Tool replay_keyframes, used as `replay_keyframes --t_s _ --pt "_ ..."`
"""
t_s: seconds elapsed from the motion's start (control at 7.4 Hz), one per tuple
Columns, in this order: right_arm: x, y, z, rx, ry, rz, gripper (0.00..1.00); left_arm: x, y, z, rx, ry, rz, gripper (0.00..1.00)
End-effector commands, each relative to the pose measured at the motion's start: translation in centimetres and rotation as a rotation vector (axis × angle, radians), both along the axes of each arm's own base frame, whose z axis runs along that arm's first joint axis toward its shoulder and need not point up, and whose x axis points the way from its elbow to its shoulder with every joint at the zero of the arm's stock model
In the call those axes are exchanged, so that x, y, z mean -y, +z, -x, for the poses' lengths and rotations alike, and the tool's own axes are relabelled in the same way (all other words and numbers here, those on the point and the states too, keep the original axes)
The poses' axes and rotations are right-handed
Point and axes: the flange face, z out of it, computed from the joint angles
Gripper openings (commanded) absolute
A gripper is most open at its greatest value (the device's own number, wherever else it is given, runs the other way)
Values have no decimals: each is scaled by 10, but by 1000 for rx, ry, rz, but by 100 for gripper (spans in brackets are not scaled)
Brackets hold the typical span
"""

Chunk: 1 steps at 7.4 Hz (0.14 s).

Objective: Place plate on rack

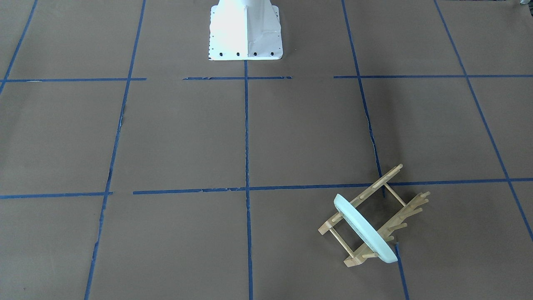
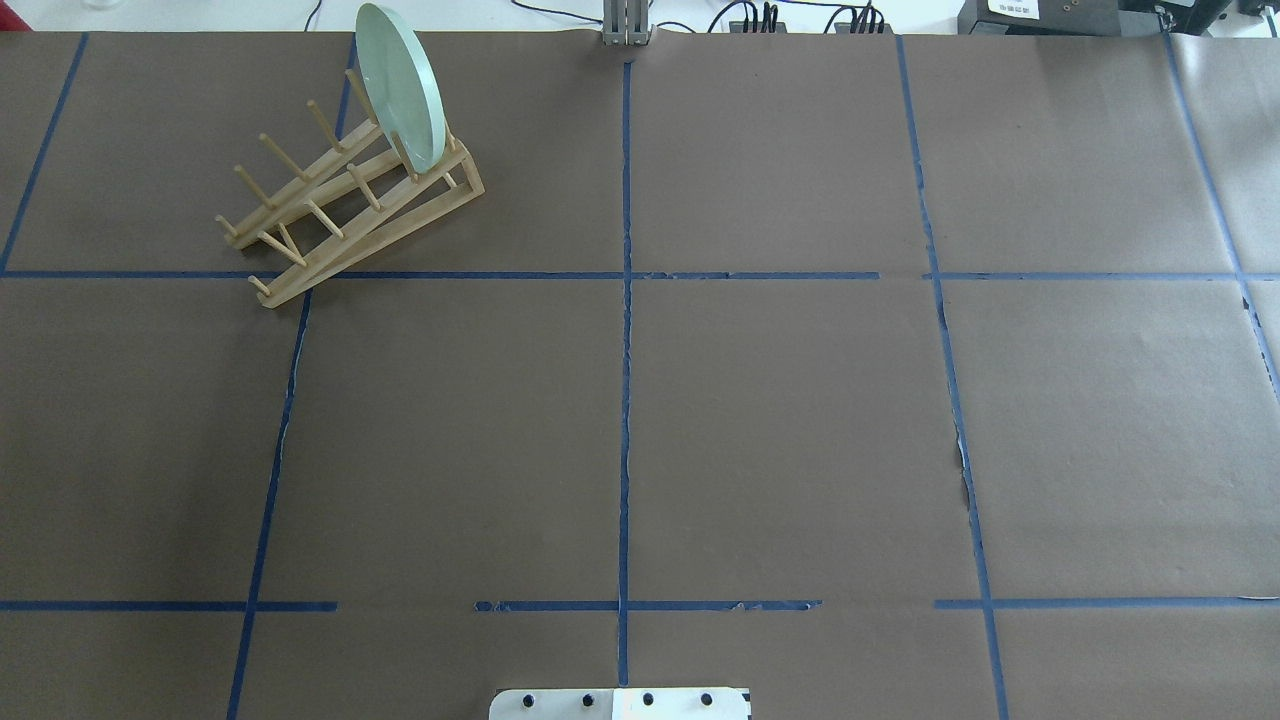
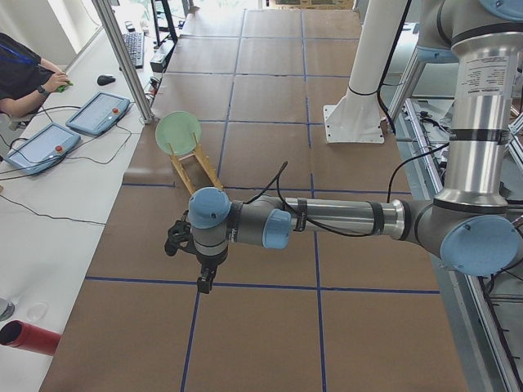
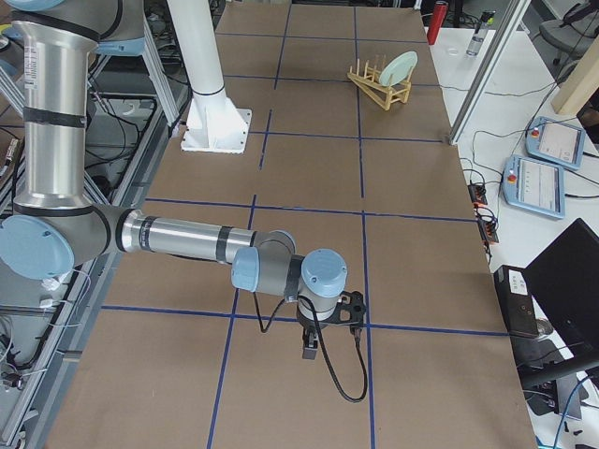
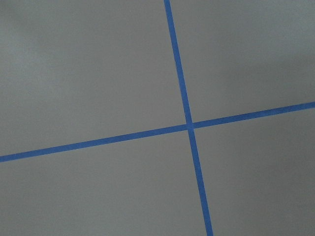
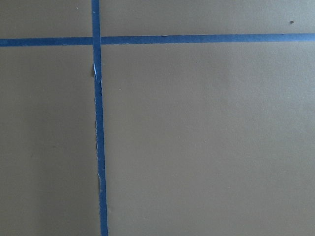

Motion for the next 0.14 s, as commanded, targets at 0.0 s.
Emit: replay_keyframes --t_s 0.0 --pt "0 0 0 0 -1 0 100 0 -2 0 1 3 -7 100"
